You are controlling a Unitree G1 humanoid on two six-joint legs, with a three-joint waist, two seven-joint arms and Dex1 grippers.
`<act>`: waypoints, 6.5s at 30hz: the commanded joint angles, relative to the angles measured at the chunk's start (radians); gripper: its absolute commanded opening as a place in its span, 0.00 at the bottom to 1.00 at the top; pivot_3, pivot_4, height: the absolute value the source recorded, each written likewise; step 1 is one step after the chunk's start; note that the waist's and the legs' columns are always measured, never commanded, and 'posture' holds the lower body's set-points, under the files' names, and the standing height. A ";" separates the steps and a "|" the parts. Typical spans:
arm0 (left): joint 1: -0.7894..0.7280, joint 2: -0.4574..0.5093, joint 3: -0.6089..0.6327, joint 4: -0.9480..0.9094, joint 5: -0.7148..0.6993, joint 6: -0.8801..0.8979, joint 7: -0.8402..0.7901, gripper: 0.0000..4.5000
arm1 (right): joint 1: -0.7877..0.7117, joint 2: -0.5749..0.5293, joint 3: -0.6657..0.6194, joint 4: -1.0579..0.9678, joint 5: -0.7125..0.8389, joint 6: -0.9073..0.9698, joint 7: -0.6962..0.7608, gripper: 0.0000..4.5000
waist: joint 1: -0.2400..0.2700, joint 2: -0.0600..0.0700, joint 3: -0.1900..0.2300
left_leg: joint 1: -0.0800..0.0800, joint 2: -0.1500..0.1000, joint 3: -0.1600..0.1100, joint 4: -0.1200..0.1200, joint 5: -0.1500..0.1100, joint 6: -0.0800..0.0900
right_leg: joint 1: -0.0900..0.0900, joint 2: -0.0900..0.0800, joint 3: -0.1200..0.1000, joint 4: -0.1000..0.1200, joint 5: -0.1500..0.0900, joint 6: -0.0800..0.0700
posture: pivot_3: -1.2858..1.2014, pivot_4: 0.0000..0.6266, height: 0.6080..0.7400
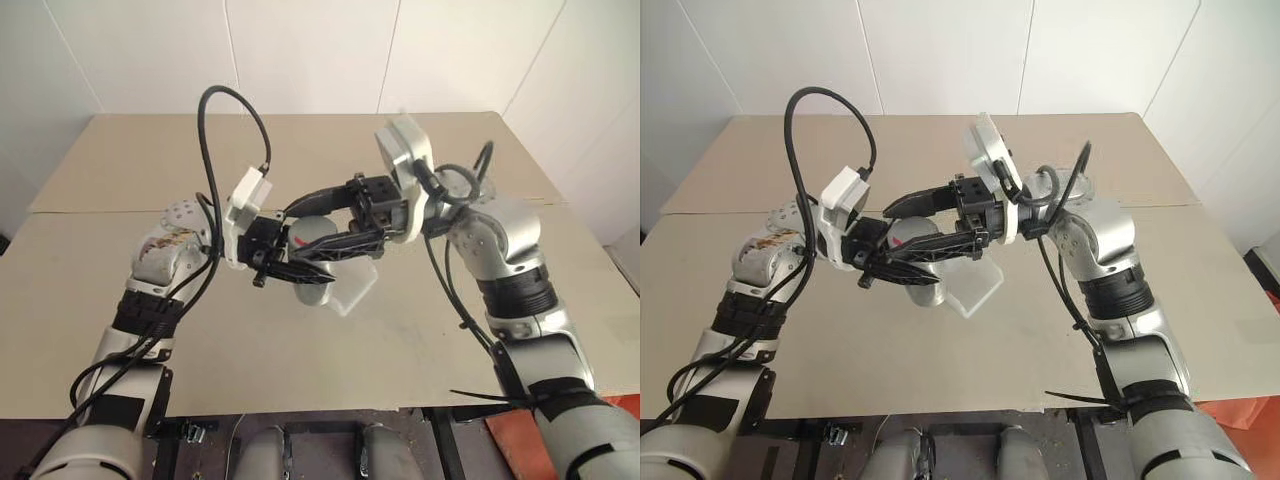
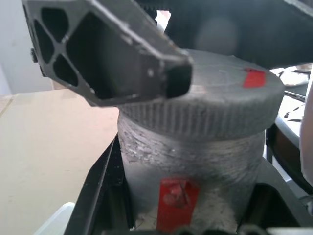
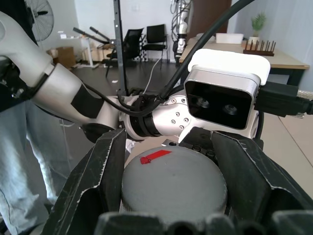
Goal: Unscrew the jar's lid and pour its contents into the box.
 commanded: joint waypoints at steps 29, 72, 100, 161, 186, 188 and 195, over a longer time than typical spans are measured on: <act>-0.004 -0.016 0.087 0.109 0.090 -0.080 0.135 0.43 | 0.133 0.096 -0.067 -0.309 -0.156 0.236 -0.681 0.99 | 0.002 0.000 0.000 | -0.004 0.000 0.000 0.005 -0.001 0.001 | -0.001 0.000 0.000 0.001 0.000 0.000 | 0.52 0.24 1.00; 0.002 -0.033 0.110 0.097 0.088 -0.076 0.164 0.43 | 0.114 0.084 -0.043 -0.359 -0.149 0.276 -0.701 0.99 | 0.003 0.000 0.000 | -0.005 -0.001 0.000 0.005 -0.001 0.002 | -0.001 -0.001 0.000 0.001 0.001 0.001 | 0.52 0.24 1.00; 0.056 -0.006 0.119 0.035 0.071 -0.064 0.200 0.43 | 0.160 0.030 -0.105 -0.475 -0.039 0.290 -0.627 0.99 | 0.002 0.000 0.000 | -0.004 0.000 0.000 0.005 -0.001 0.002 | -0.001 -0.001 0.000 0.001 0.001 0.001 | 0.52 0.24 1.00; 0.068 0.017 0.107 0.026 0.086 -0.100 0.188 0.43 | 0.093 0.086 -0.089 -0.382 -0.076 0.315 -0.613 0.61 | 0.002 0.000 0.000 | -0.004 0.000 0.000 0.005 -0.001 0.002 | -0.002 0.000 0.000 0.001 0.001 0.001 | 0.52 0.24 1.00; 0.093 -0.065 0.140 0.068 0.225 -0.215 0.530 0.43 | 0.916 -0.028 -0.247 -0.453 -0.384 0.101 -0.974 0.69 | 0.015 0.000 0.000 | -0.003 -0.001 0.000 0.006 -0.001 0.002 | 0.000 -0.001 0.002 -0.001 0.001 0.001 | 0.52 0.24 1.00; 0.092 -0.079 0.136 0.065 0.240 -0.226 0.562 0.43 | 0.920 -0.014 -0.236 -0.411 -0.399 0.079 -0.970 0.83 | 0.011 0.000 0.000 | -0.001 -0.001 0.001 0.006 -0.001 0.002 | 0.000 -0.001 0.002 -0.002 0.001 0.001 | 0.52 0.24 1.00; 0.081 -0.073 0.099 0.071 0.363 -0.378 0.636 0.43 | 0.867 -0.136 -0.344 -0.613 -0.272 0.284 -0.883 1.00 | 0.013 0.000 0.001 | 0.002 -0.001 0.001 0.006 -0.001 0.002 | 0.002 -0.001 0.004 0.000 0.001 0.001 | 0.52 0.24 1.00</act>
